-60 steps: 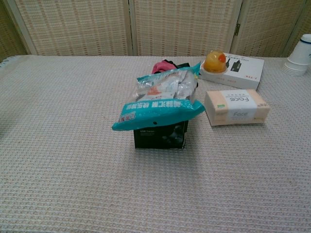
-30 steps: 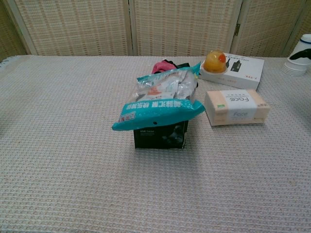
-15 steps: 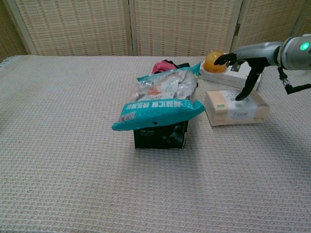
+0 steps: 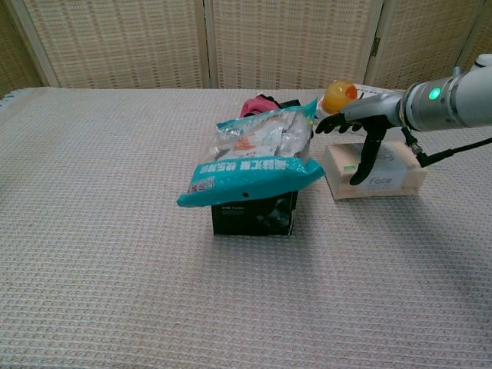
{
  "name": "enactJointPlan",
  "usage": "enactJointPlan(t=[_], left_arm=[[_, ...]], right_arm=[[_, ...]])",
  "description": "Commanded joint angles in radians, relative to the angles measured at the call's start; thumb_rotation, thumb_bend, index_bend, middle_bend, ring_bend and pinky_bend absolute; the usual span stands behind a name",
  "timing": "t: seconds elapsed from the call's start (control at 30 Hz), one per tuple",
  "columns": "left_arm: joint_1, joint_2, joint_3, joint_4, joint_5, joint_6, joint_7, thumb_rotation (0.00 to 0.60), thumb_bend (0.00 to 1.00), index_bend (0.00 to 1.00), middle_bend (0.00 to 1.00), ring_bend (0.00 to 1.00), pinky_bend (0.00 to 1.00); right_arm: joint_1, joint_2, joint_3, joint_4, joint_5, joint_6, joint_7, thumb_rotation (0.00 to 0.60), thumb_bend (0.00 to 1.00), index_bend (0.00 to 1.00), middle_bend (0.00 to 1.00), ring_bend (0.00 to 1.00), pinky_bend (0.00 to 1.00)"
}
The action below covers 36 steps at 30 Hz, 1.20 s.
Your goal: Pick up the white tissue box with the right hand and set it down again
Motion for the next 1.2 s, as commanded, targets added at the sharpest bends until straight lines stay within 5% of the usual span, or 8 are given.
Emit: enactJointPlan(t=[0.03, 0.43, 0.83, 1.03, 1.2], left_arm=[[0.000, 0.000, -0.001, 0.001, -0.002, -0.001, -0.002, 0.600, 0.55, 0.18, 0.00, 0.00, 0.11], [0.002, 0.000, -0.005, 0.001, -0.005, 0.001, -0.010, 0.600, 0.55, 0.18, 0.00, 0.00, 0.11], [0.001, -0.003, -0.005, 0.000, -0.007, -0.004, -0.007, 0.600, 0.55, 0.18, 0.00, 0.00, 0.11], [0.000, -0.005, -0.002, 0.000, -0.007, -0.008, -0.001, 0.600, 0.55, 0.18, 0.00, 0.00, 0.11], [-0.002, -0.008, 0.000, 0.001, -0.002, -0.009, 0.002, 0.600, 0.55, 0.18, 0.00, 0.00, 0.11]], right_arm=[[0.010, -0.010, -0.016, 0.011, 0.010, 0.007, 0.002, 0.600, 0.01, 0.00, 0.04, 0.00, 0.00], [0.031, -0.052, -0.052, 0.061, 0.010, 0.030, 0.017, 0.600, 0.01, 0.22, 0.21, 0.00, 0.00], [-0.020, -0.053, -0.016, 0.064, -0.121, 0.103, 0.092, 0.600, 0.03, 0.44, 0.36, 0.14, 0.00], [-0.150, -0.028, 0.072, 0.034, -0.360, 0.215, 0.341, 0.600, 0.03, 0.45, 0.40, 0.18, 0.00], [-0.314, -0.038, 0.140, 0.078, -0.622, 0.422, 0.775, 0.600, 0.04, 0.46, 0.40, 0.18, 0.00]])
